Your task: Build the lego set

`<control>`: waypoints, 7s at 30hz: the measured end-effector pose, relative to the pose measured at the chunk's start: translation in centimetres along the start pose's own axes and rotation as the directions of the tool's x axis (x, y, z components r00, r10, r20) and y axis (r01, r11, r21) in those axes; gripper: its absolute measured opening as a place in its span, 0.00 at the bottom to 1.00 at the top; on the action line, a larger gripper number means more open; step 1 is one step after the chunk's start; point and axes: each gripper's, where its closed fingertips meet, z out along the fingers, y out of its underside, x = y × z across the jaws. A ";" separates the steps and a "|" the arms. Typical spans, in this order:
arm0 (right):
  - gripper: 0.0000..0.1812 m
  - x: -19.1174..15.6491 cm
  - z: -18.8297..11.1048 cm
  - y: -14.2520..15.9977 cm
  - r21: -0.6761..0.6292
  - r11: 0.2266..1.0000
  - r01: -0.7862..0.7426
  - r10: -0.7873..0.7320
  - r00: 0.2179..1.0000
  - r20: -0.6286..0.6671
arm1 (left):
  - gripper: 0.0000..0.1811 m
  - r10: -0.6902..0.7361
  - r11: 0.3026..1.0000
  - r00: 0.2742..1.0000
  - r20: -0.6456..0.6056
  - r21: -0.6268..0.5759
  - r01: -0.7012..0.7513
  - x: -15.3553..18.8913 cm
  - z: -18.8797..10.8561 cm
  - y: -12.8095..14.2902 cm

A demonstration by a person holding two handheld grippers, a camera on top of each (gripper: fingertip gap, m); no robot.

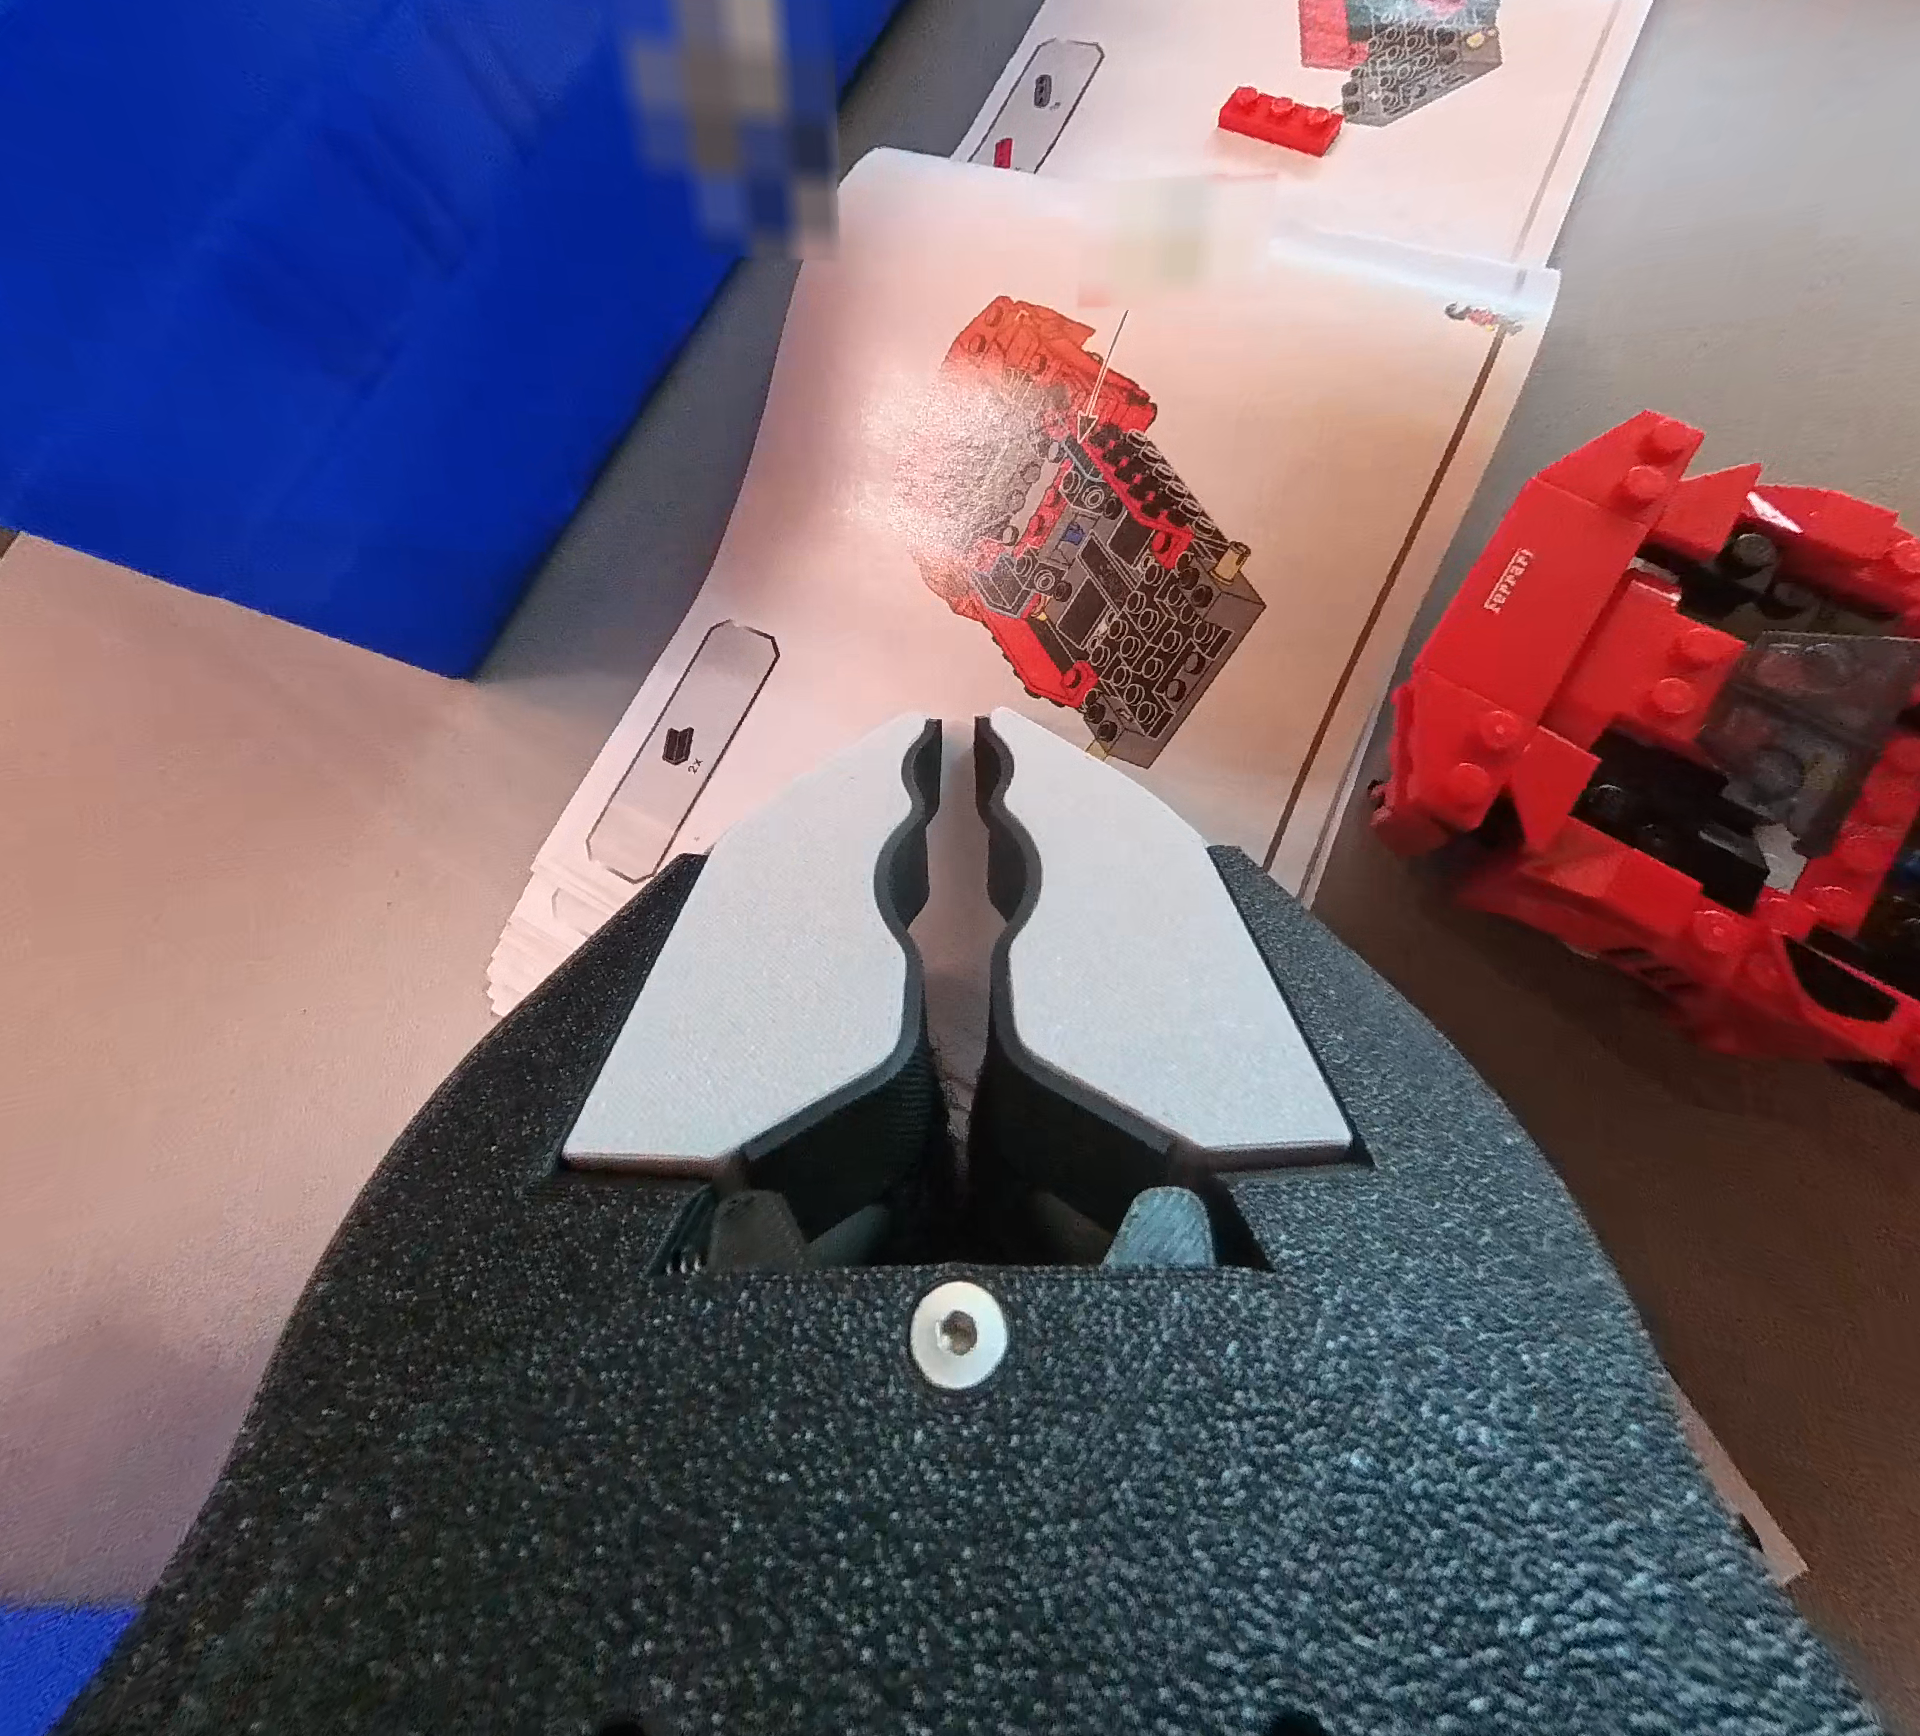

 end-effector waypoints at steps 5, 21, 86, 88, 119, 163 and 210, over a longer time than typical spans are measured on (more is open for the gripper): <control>0.14 -0.3 0.9 -0.3 -0.088 0.996 0.023 -0.023 1.000 0.003 | 0.03 0.001 1.000 1.000 0.000 0.000 -0.001 0.0 0.0 0.0; 0.04 -3.3 -5.6 -0.4 0.050 0.996 0.069 -0.071 0.997 0.036 | 0.03 0.011 1.000 1.000 0.008 0.000 -0.011 0.0 0.0 0.0; 0.32 -31.0 -4.8 35.3 0.721 0.656 0.225 -0.161 0.974 -0.158 | 0.12 -0.348 0.923 0.937 0.013 -0.171 0.345 12.9 -8.3 0.9; 0.38 -30.4 -4.3 35.2 0.736 0.659 0.157 -0.132 0.987 -0.092 | 0.13 -0.343 0.924 0.939 -0.012 -0.184 0.335 13.1 -8.2 1.1; 0.39 -33.9 -2.3 36.5 0.688 0.726 0.009 -0.010 1.000 -0.002 | 0.48 -0.289 0.931 0.954 0.074 -0.211 0.299 14.7 -7.2 1.2; 0.30 -30.6 -3.3 31.5 0.666 0.525 0.531 -0.242 0.843 -0.481 | 0.35 -0.687 0.725 0.430 -0.586 -0.510 0.462 14.1 -9.6 1.1; 0.27 -30.8 -3.0 32.9 0.663 0.685 0.301 -0.330 0.940 -0.085 | 0.17 0.136 0.983 0.982 0.135 0.107 -0.150 12.8 -9.0 -0.4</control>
